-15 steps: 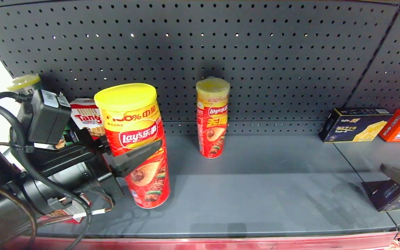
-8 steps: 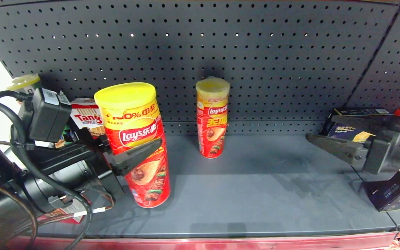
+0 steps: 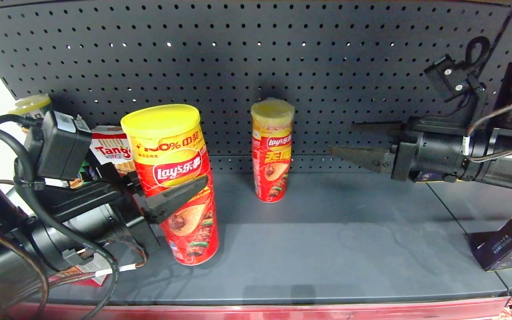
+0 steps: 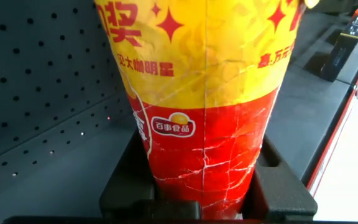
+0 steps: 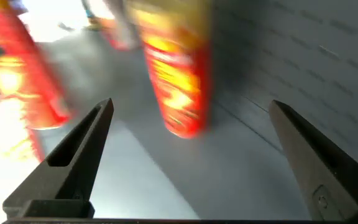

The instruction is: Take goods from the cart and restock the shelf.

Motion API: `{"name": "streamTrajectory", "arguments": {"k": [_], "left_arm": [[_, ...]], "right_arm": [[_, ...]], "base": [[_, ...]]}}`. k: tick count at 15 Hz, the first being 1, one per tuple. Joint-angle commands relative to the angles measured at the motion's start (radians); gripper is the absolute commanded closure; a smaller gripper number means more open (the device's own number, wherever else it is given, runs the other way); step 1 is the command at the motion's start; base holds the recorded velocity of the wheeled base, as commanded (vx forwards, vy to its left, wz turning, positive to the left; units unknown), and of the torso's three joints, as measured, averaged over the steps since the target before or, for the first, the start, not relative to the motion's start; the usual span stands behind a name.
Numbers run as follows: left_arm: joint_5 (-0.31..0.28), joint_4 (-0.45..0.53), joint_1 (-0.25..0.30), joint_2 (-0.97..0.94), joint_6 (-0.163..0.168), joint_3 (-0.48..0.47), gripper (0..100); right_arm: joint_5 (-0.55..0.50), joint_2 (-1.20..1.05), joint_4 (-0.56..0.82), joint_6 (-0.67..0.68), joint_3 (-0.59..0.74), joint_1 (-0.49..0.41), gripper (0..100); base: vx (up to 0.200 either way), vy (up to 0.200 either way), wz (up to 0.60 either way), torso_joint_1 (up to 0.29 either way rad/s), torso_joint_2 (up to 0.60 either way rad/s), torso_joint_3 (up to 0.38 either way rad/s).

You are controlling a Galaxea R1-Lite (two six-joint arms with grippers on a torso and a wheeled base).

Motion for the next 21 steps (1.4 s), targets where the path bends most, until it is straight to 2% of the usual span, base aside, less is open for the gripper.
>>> {"name": "streamTrajectory", "arguments": {"k": [1, 2, 4, 8, 11, 12, 13, 21], "left_arm": [[0.0, 0.0, -0.001, 0.001, 0.0, -0.001, 100], [0.0, 0.0, 0.001, 0.0, -0.001, 0.0, 100], [-0.002, 0.0, 0.001, 0.0, -0.001, -0.001, 100], [-0.005, 0.0, 0.001, 0.001, -0.003, -0.007, 100], [-0.006, 0.0, -0.001, 0.003, -0.027, -0.026, 100], [-0.006, 0.0, -0.001, 0.003, -0.029, -0.03, 100], [-0.006, 0.0, -0.001, 0.003, -0.029, -0.03, 100], [-0.003, 0.0, 0.001, 0.03, -0.029, -0.059, 100]], "right_arm": [[0.113, 0.095, -0.085, -0.022, -0.007, -0.022, 0], [0.178, 0.135, -0.14, -0.05, -0.01, -0.041, 0], [0.218, 0.184, -0.18, -0.063, -0.03, -0.044, 0], [0.221, 0.253, -0.177, -0.065, -0.119, -0.033, 0], [0.232, 0.303, -0.178, -0.065, -0.162, -0.019, 0], [0.303, 0.321, -0.178, -0.063, -0.177, -0.019, 0], [0.317, 0.332, -0.177, -0.063, -0.19, -0.019, 0], [0.317, 0.462, -0.18, -0.065, -0.295, -0.022, 0]], "base": [[0.0, 0.0, 0.0, 0.0, 0.0, 0.0], [0.0, 0.0, 0.0, 0.0, 0.0, 0.0], [0.0, 0.0, 0.0, 0.0, 0.0, 0.0], [0.0, 0.0, 0.0, 0.0, 0.0, 0.0], [0.0, 0.0, 0.0, 0.0, 0.0, 0.0], [0.0, 0.0, 0.0, 0.0, 0.0, 0.0], [0.0, 0.0, 0.0, 0.0, 0.0, 0.0], [0.0, 0.0, 0.0, 0.0, 0.0, 0.0]]}}
